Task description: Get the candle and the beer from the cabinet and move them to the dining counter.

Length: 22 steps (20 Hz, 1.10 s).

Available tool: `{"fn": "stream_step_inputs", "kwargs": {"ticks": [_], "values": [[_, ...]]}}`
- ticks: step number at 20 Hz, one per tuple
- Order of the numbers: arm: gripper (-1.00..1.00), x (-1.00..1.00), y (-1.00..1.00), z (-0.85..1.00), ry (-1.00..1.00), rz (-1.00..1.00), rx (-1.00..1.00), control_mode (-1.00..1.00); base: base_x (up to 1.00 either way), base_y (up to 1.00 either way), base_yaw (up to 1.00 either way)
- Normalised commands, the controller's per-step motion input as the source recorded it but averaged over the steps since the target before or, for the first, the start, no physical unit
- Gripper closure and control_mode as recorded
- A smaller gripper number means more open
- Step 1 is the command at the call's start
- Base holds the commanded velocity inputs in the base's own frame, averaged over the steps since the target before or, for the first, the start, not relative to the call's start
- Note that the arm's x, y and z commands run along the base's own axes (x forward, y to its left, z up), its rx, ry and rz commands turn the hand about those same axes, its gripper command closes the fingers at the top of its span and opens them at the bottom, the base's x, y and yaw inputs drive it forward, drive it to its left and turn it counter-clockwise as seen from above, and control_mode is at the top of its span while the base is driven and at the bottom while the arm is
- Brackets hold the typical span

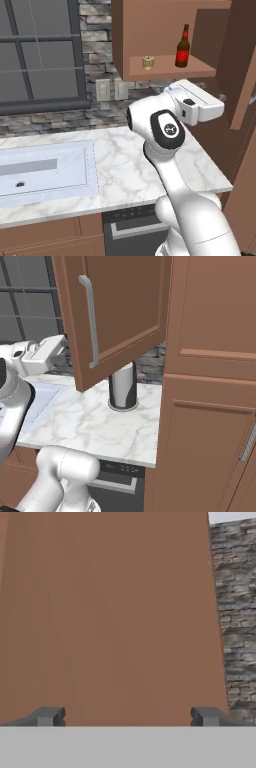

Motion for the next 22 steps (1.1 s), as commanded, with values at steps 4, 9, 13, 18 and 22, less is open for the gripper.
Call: {"fn": "stream_step_inputs", "kwargs": {"ticks": [4,9,13,18,22], "values": [[-1.00,0.40,-0.18,0.00,0.13,0.00,0.02,-1.00,0.00,0.00,0.00],[-1.00,0.19,-0.31,-0.03,0.07,-0.01,0.00,-1.00,0.00,0.00,0.00],[-1.00,0.01,-0.50,-0.09,0.03,-0.04,0.00,-1.00,0.00,0.00,0.00],[-1.00,0.00,-0.67,-0.08,0.01,-0.03,0.00,-1.00,0.00,0.00,0.00],[-1.00,0.00,-0.79,-0.11,0.00,0.00,0.00,-1.00,0.00,0.00,0.00]]}}
